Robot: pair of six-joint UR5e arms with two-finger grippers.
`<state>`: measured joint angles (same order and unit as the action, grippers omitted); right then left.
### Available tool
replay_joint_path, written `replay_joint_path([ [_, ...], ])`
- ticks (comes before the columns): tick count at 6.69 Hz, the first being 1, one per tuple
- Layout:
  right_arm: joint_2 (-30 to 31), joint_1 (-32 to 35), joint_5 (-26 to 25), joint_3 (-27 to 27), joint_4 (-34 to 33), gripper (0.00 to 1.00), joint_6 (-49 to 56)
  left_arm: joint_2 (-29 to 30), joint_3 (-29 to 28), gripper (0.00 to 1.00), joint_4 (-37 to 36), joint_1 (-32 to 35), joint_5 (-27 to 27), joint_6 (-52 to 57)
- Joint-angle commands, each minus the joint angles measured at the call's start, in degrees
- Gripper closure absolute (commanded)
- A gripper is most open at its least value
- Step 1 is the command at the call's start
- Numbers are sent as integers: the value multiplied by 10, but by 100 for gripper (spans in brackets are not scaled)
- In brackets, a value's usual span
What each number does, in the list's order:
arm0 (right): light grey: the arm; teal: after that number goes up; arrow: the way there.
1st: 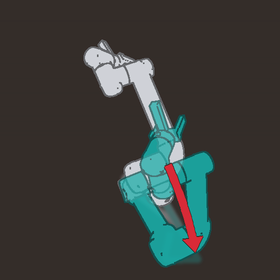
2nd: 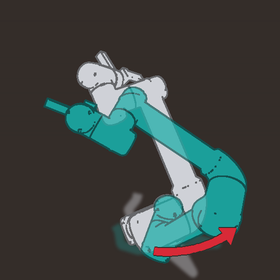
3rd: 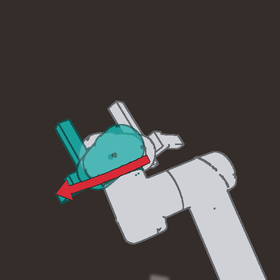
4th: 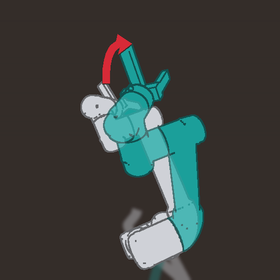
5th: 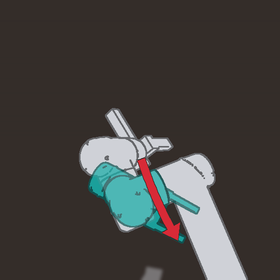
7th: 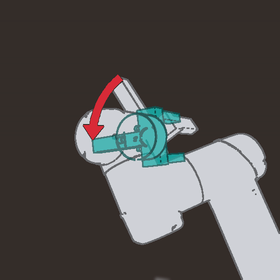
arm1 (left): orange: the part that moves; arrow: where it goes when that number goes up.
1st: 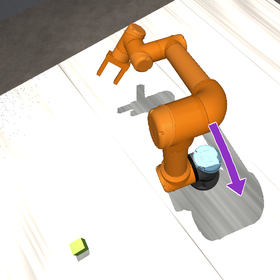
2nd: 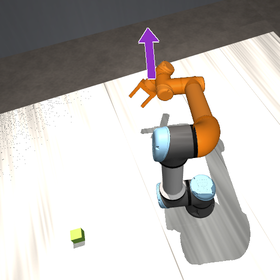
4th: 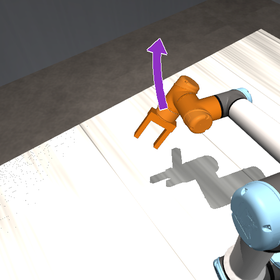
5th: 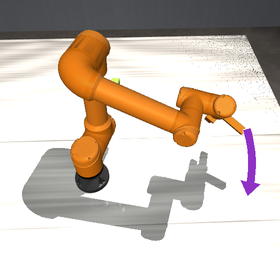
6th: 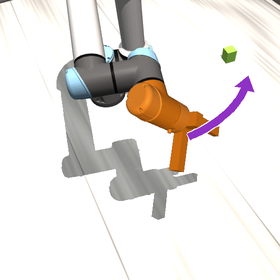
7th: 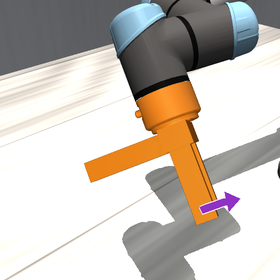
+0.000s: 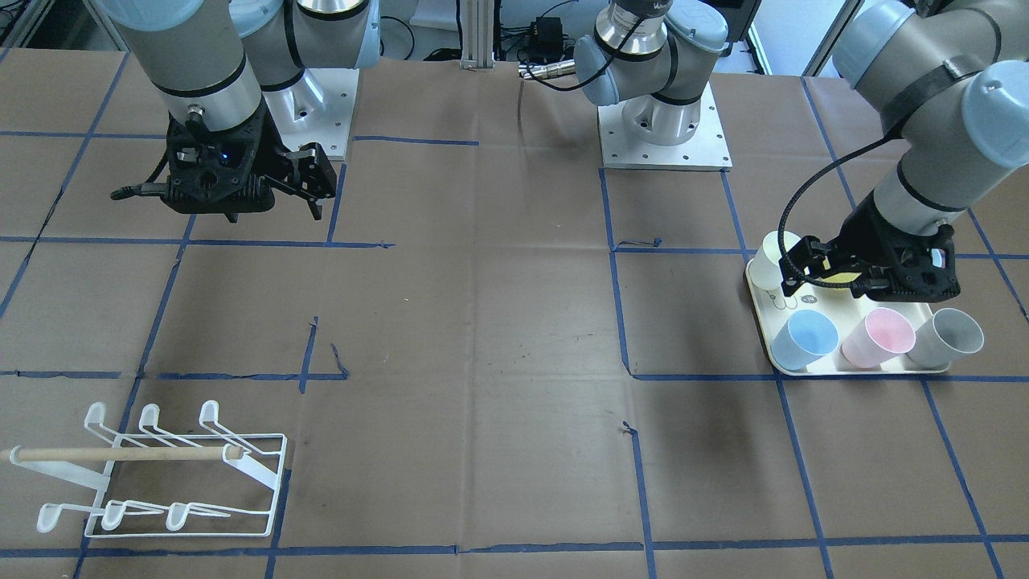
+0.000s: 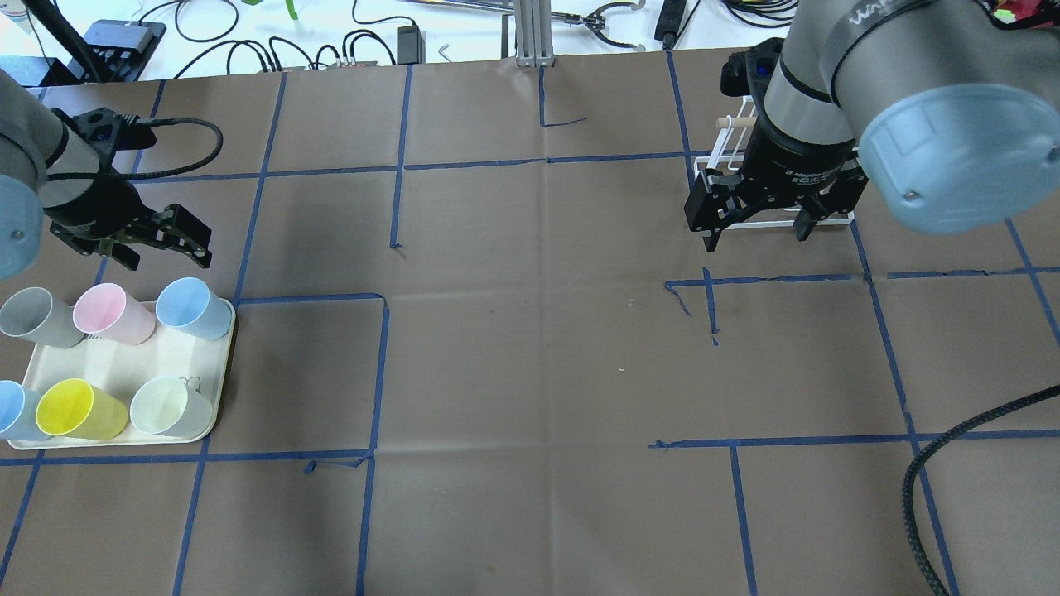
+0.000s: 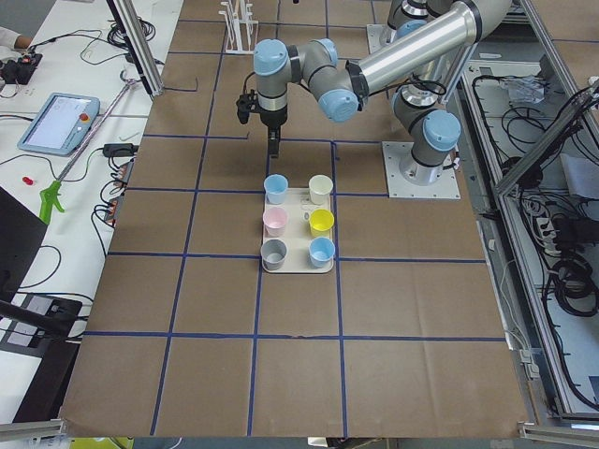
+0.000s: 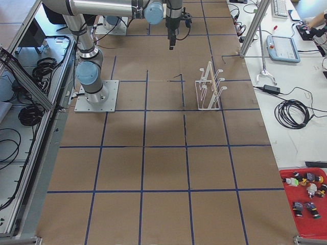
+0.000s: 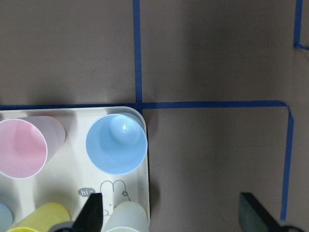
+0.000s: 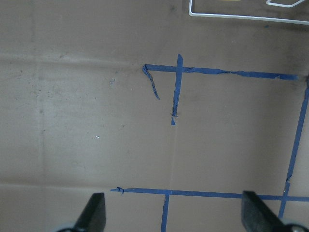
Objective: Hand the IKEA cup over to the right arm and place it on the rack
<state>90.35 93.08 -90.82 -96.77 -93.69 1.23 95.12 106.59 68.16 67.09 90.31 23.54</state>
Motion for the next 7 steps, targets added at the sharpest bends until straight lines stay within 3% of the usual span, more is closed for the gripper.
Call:
replay_joint_path([
  [1,-1,0,0,0,0,0,0,9,53,1,-61,-11,0,0],
  [3,-1,0,0,-1,0,0,0,46,80,1,-114,-28,0,11],
  [7,-2,0,1,-1,0,0,-1,67,105,1,-145,-31,0,10],
])
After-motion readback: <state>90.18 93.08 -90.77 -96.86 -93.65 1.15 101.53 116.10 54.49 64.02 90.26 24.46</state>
